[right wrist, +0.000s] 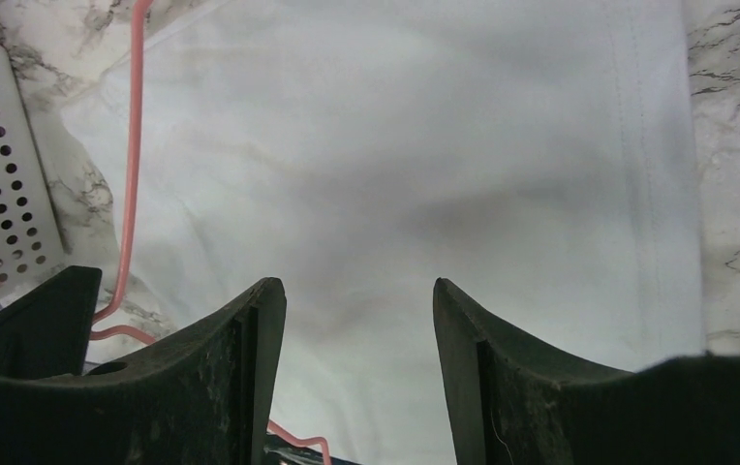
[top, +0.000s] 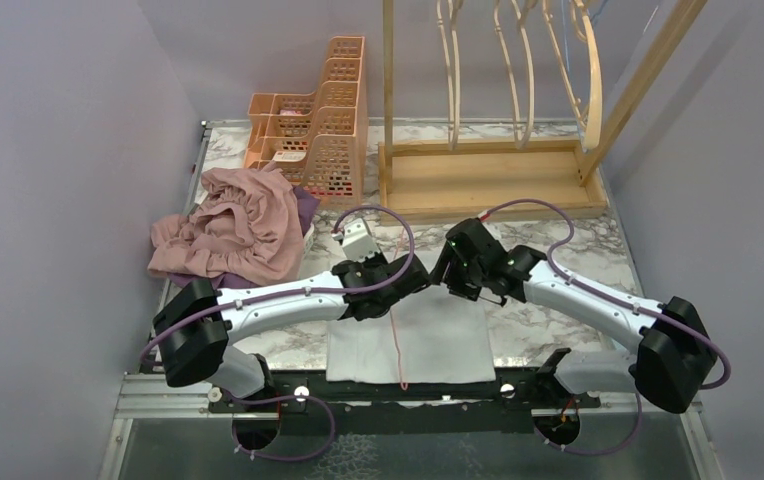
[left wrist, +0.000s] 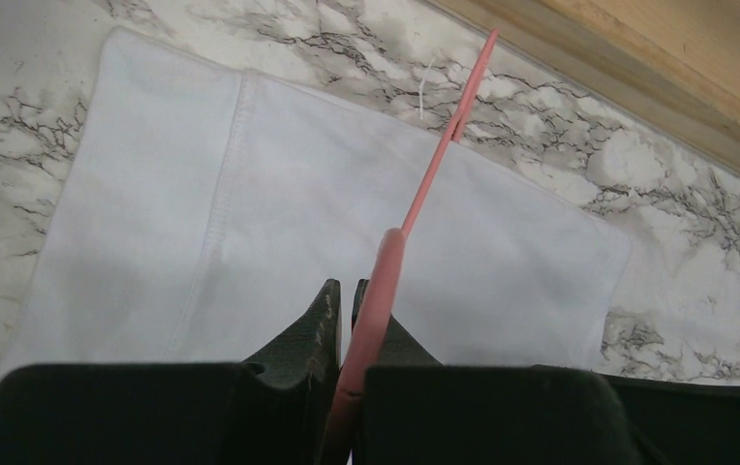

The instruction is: Place the skirt on the hanger

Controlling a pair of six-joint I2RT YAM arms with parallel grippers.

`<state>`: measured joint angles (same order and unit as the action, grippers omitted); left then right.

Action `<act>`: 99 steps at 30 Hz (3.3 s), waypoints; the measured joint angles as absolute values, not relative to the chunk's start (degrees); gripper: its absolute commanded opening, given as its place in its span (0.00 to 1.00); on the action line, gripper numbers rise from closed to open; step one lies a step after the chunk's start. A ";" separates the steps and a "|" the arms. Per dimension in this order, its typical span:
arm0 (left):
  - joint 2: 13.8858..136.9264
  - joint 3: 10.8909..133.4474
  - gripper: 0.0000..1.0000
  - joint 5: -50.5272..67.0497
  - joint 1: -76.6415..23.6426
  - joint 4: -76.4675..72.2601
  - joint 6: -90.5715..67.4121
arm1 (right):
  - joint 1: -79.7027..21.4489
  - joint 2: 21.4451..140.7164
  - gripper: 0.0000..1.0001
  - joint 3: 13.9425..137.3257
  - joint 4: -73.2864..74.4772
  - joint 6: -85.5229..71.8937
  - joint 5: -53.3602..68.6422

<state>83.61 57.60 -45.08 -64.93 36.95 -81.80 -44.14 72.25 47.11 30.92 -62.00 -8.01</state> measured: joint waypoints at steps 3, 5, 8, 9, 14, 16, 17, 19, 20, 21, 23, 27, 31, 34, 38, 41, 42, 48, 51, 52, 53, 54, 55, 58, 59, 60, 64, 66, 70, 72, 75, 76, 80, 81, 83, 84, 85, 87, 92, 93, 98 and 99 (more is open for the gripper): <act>83.94 57.84 0.00 -45.23 -64.97 38.46 -82.83 | -44.14 72.34 0.60 46.39 30.98 -61.36 -8.10; 84.16 58.24 0.00 -45.34 -64.99 39.44 -83.44 | -44.14 72.93 0.60 46.13 31.31 -61.34 -8.12; 84.23 59.22 0.00 -45.54 -65.08 40.77 -84.01 | -44.14 74.28 0.60 46.13 31.81 -61.34 -8.14; 84.23 59.55 0.00 -45.63 -65.14 41.32 -84.16 | -44.14 74.52 0.60 46.11 32.05 -61.32 -8.12; 83.85 60.20 0.00 -46.24 -65.58 43.29 -84.38 | -44.14 74.35 0.60 46.15 32.58 -60.66 -8.12; 83.42 60.99 0.00 -46.46 -65.65 43.99 -83.70 | -44.14 74.02 0.60 46.41 32.82 -60.05 -8.10; 83.15 61.43 0.00 -46.54 -65.67 44.45 -83.26 | -44.14 73.78 0.60 46.65 32.88 -59.72 -8.10; 82.32 62.61 0.00 -46.81 -65.65 45.41 -81.78 | -44.14 73.30 0.60 47.27 33.08 -59.05 -8.05; 81.80 63.20 0.00 -46.96 -65.67 45.89 -80.97 | -44.14 73.06 0.60 47.81 33.17 -58.48 -8.01; 81.21 63.72 0.00 -47.11 -65.67 46.22 -80.18 | -44.14 72.88 0.60 48.34 33.21 -58.08 -7.92; 79.81 65.08 0.00 -47.40 -65.67 46.85 -78.26 | -44.14 72.47 0.60 49.39 33.28 -56.99 -7.60; 77.34 68.16 0.00 -47.79 -65.67 47.13 -73.21 | -44.14 70.78 0.60 50.63 33.19 -54.24 -6.22; 74.83 72.01 0.00 -47.86 -65.67 47.05 -64.75 | -44.14 67.72 0.60 50.63 32.64 -49.12 -3.31; 72.31 73.69 0.00 -47.62 -65.71 46.44 -57.63 | -44.14 63.81 0.60 50.30 30.55 -42.83 0.51; 67.51 74.46 0.00 -45.30 -65.71 45.91 -44.73 | -44.14 55.51 0.60 48.82 26.39 -32.88 6.83; 64.64 75.68 0.00 -40.64 -65.71 45.54 -34.02 | -44.14 49.19 0.63 47.97 22.63 -25.78 12.36; 64.20 76.44 0.00 -39.00 -65.71 45.52 -30.59 | -44.14 47.44 0.63 47.72 21.52 -23.55 14.41; 63.81 81.34 0.00 -28.10 -65.76 45.34 -15.22 | -44.14 45.65 0.64 53.23 18.63 -11.79 27.68; 63.81 84.05 0.00 -22.48 -65.76 45.45 -9.61 | -44.14 48.36 0.66 58.48 18.31 -7.64 32.10; 63.83 85.03 0.00 -20.49 -65.76 45.47 -8.03 | -44.14 49.06 0.66 60.03 18.37 -6.35 32.95; 63.83 86.08 0.00 -18.37 -65.76 45.43 -6.33 | -44.14 49.65 0.67 61.39 18.39 -5.19 33.52; 63.83 86.94 0.00 -16.53 -65.76 45.39 -5.39 | -44.14 50.11 0.68 62.59 18.46 -4.12 33.87; 63.83 87.64 0.00 -14.94 -65.76 45.30 -4.29 | -44.14 50.50 0.68 63.59 18.44 -3.14 34.00; 63.94 89.73 0.00 -9.30 -65.76 45.08 -1.91 | -44.14 51.37 0.69 65.65 18.00 -0.43 34.00; 64.01 90.28 0.00 -7.62 -65.76 45.12 -1.34 | -44.14 51.70 0.69 66.17 17.93 0.56 33.98; 64.07 90.67 0.00 -6.00 -65.76 45.10 -0.86 | -44.14 52.05 0.69 66.54 17.93 1.39 33.98; 64.23 91.29 0.00 -0.34 -65.76 45.15 0.62 | -44.14 54.13 0.68 68.16 18.31 4.60 34.11; 64.29 91.29 0.00 1.80 -65.76 45.17 1.10 | -44.14 54.70 0.68 68.49 19.11 6.35 34.89; 64.45 91.29 0.00 4.71 -65.76 45.25 1.58 | -44.14 56.29 0.64 70.65 24.47 10.90 38.39; 64.64 91.35 0.00 6.02 -65.76 45.32 1.89 | -44.14 57.69 0.50 72.55 27.90 13.10 40.21; 64.90 91.50 0.00 7.49 -65.76 45.39 2.70 | -44.14 59.33 0.20 74.19 31.86 15.38 42.02; 64.90 91.48 0.00 7.68 -65.71 45.47 3.03 | -44.14 59.44 0.08 74.19 32.53 15.70 42.37; 64.88 91.48 0.24 7.57 -65.52 45.21 4.16 | -44.45 58.33 0.01 73.32 32.86 15.31 43.97; 64.88 91.48 0.39 7.57 -65.54 44.91 4.19 | -44.47 57.54 0.01 72.53 31.90 15.00 43.99; 64.86 91.48 0.63 7.64 -65.73 44.34 4.47 | -44.42 55.33 0.01 70.19 29.80 14.57 43.83; 64.69 91.48 0.69 7.60 -65.76 44.07 4.36 | -44.40 54.00 0.01 68.90 28.80 14.31 43.81; 64.42 91.48 0.74 7.53 -65.76 43.79 4.14 | -44.40 52.40 0.01 67.51 27.77 13.91 43.77; 63.61 91.42 0.79 7.42 -65.76 43.38 3.73 | -44.23 50.11 0.01 66.35 26.81 13.52 43.83; 58.81 88.27 0.85 6.81 -65.76 42.50 3.53 | -44.23 46.98 0.01 66.54 25.58 13.52 45.54; 57.30 87.13 0.84 6.85 -65.76 42.44 3.44 | -44.23 46.63 0.01 66.65 25.67 13.50 46.06; 49.71 82.96 0.76 8.60 -65.76 42.83 1.74 | -44.23 45.80 0.01 67.85 26.50 13.15 47.57; 48.84 82.56 0.73 9.17 -65.76 42.76 1.13 | -44.23 45.80 0.01 68.31 26.70 13.13 47.62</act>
